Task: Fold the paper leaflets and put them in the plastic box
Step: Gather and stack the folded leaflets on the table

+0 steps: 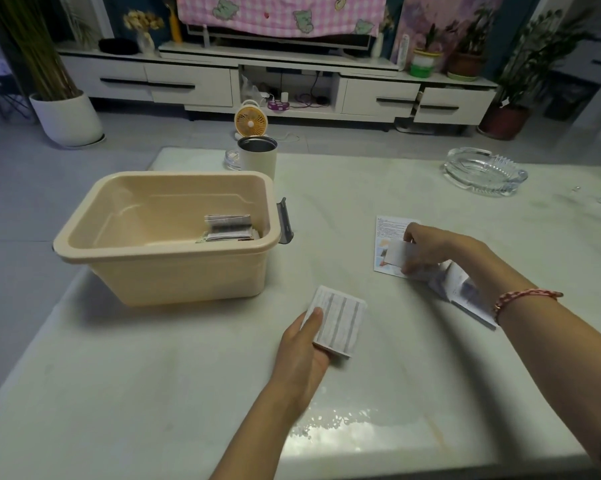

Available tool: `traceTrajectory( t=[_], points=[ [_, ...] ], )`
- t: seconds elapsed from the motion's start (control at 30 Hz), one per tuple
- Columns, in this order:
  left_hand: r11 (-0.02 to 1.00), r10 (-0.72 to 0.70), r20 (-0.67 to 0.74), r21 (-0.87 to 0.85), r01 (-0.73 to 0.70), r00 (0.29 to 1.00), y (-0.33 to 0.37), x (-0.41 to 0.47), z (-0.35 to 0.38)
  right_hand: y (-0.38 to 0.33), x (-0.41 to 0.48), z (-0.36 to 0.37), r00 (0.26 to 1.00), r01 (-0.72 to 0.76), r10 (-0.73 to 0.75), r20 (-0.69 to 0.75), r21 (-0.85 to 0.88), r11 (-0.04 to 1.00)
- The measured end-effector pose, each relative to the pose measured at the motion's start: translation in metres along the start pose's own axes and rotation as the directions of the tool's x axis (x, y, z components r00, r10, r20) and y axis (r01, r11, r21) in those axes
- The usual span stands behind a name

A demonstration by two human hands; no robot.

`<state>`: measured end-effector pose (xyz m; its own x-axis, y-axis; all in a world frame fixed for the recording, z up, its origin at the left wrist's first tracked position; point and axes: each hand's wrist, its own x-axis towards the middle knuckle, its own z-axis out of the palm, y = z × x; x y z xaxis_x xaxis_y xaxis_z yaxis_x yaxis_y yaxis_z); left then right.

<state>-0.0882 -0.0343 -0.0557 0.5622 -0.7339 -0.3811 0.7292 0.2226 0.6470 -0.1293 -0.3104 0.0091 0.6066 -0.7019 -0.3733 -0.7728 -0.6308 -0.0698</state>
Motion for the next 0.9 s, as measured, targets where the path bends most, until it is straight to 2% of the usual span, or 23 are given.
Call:
traceTrajectory(
  t=[0.07, 0.1, 0.17, 0.2, 0.23, 0.27, 0.3, 0.37, 0.47, 0.53, 0.6, 0.7, 0.8, 0.9],
  points=[
    [0.996, -0.030, -0.016, -0.082, 0.028, 0.999, 0.001, 0.000, 0.002, -0.003, -0.007, 0.000, 0.999, 0.035, -0.036, 0.004, 0.077, 0.996],
    [0.991, -0.042, -0.019, -0.126, 0.039, 0.999, 0.002, -0.001, 0.003, -0.005, -0.015, -0.002, 0.996, 0.085, -0.082, -0.038, 0.114, 0.990],
    [0.982, -0.030, -0.030, -0.186, 0.024, 0.999, 0.002, -0.001, 0.004, -0.016, -0.038, -0.003, 0.974, 0.204, -0.158, -0.161, 0.331, 0.921],
    [0.981, -0.006, -0.045, -0.194, -0.003, 0.999, 0.001, -0.001, 0.004, -0.024, -0.055, 0.001, 0.964, 0.257, -0.170, -0.206, 0.537, 0.803],
    [0.984, 0.029, -0.061, -0.175, -0.040, 0.998, 0.000, -0.001, 0.004, -0.034, -0.074, 0.008, 0.961, 0.275, -0.170, -0.216, 0.754, 0.596],
    [0.988, 0.070, -0.076, -0.135, -0.080, 0.995, -0.001, -0.002, 0.005, -0.042, -0.091, 0.018, 0.961, 0.266, -0.175, -0.213, 0.887, 0.378],
    [0.990, 0.108, -0.088, -0.083, -0.116, 0.990, -0.003, -0.002, 0.005, -0.050, -0.106, 0.031, 0.961, 0.256, -0.168, -0.222, 0.940, 0.225],
    [0.987, 0.160, -0.101, 0.010, -0.159, 0.982, -0.006, -0.002, 0.007, -0.069, -0.129, 0.061, 0.959, 0.282, -0.062, -0.275, 0.946, 0.159],
    [0.982, 0.182, -0.118, 0.072, -0.175, 0.976, -0.007, -0.002, 0.011, -0.096, -0.148, 0.098, 0.916, 0.339, 0.194, -0.350, 0.937, 0.087],
    [0.980, 0.196, -0.123, 0.072, -0.188, 0.973, -0.008, -0.003, 0.010, -0.108, -0.154, 0.114, 0.842, 0.386, 0.374, -0.388, 0.919, 0.083],
    [0.978, 0.199, -0.127, 0.083, -0.189, 0.972, -0.008, -0.004, 0.008, -0.114, -0.155, 0.123, 0.773, 0.401, 0.480, -0.414, 0.906, 0.137],
    [0.957, 0.232, -0.116, 0.206, -0.205, 0.966, -0.012, -0.007, 0.007, -0.123, -0.159, 0.133, 0.764, 0.386, 0.465, -0.447, 0.895, 0.224],
    [0.843, 0.359, -0.071, 0.452, -0.291, 0.931, -0.017, -0.009, 0.006, -0.128, -0.162, 0.143, 0.766, 0.377, 0.403, -0.501, 0.858, 0.349],
    [0.801, 0.408, -0.052, 0.500, -0.330, 0.911, -0.018, -0.012, 0.009, -0.124, -0.161, 0.148, 0.773, 0.343, 0.345, -0.532, 0.809, 0.478]
  ],
)
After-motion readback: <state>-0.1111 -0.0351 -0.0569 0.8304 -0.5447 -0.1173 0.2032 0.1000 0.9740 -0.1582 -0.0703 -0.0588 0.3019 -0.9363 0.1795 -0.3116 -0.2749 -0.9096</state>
